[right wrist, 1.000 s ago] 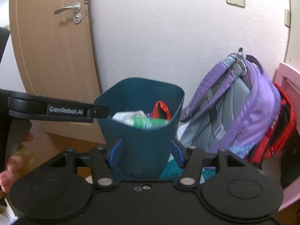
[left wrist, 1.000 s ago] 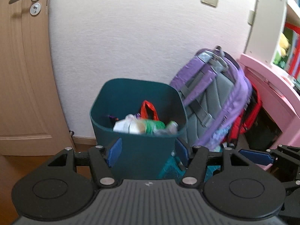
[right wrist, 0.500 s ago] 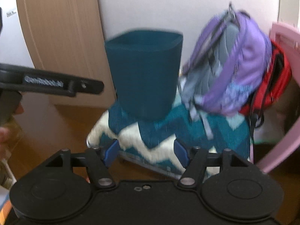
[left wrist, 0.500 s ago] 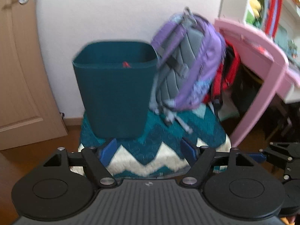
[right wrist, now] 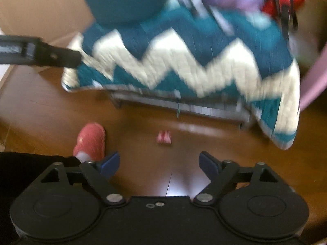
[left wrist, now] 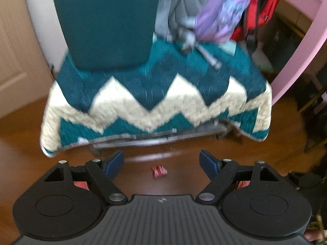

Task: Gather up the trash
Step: 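Lower both tools to the red snack packet and orange foam net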

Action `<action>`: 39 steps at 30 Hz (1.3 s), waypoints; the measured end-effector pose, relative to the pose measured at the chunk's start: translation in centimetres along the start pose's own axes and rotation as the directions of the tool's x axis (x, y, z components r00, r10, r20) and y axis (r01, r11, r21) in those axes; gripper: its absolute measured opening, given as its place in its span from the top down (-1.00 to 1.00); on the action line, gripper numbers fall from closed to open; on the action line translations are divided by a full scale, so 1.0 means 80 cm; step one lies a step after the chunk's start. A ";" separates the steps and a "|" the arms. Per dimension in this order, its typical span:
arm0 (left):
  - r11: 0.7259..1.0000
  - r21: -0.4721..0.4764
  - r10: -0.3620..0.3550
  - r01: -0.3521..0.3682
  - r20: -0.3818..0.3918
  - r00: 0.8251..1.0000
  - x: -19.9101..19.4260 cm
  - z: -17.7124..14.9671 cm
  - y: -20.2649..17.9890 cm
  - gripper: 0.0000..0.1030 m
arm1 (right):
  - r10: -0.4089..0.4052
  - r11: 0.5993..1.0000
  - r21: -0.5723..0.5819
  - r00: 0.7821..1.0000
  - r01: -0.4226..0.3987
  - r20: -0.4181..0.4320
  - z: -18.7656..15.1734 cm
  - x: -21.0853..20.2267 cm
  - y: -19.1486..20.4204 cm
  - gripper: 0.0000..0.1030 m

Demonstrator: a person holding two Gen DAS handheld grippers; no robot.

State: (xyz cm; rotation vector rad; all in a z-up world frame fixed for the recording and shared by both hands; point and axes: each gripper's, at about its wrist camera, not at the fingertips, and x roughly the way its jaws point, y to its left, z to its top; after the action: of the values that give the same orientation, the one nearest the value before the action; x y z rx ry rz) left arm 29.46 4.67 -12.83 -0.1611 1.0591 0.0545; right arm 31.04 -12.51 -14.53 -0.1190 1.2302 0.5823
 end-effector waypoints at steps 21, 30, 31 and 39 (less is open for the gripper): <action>0.990 -0.141 -0.023 -0.021 -0.304 0.952 0.311 -0.052 0.015 -0.96 | 0.034 0.696 0.665 0.914 0.269 -0.405 -0.143 0.269 -0.150 -0.72; 0.987 -0.154 -0.007 -0.055 -0.375 0.927 0.425 -0.084 0.030 -0.96 | 0.063 0.635 0.671 0.840 0.383 -0.539 -0.186 0.362 -0.174 -0.72; 0.987 -0.148 0.000 -0.061 -0.384 0.923 0.436 -0.087 0.030 -0.95 | 0.067 0.635 0.668 0.834 0.388 -0.548 -0.191 0.371 -0.175 -0.72; 0.983 -0.151 0.032 -0.103 -0.410 0.911 0.509 -0.103 0.023 -0.95 | 0.093 0.642 0.648 0.797 0.411 -0.597 -0.217 0.423 -0.176 -0.67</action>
State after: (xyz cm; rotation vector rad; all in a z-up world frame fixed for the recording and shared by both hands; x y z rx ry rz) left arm 42.04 3.89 -52.45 -0.2993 1.4787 0.1812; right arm 30.11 -19.26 -54.51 0.3295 1.9700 -0.2243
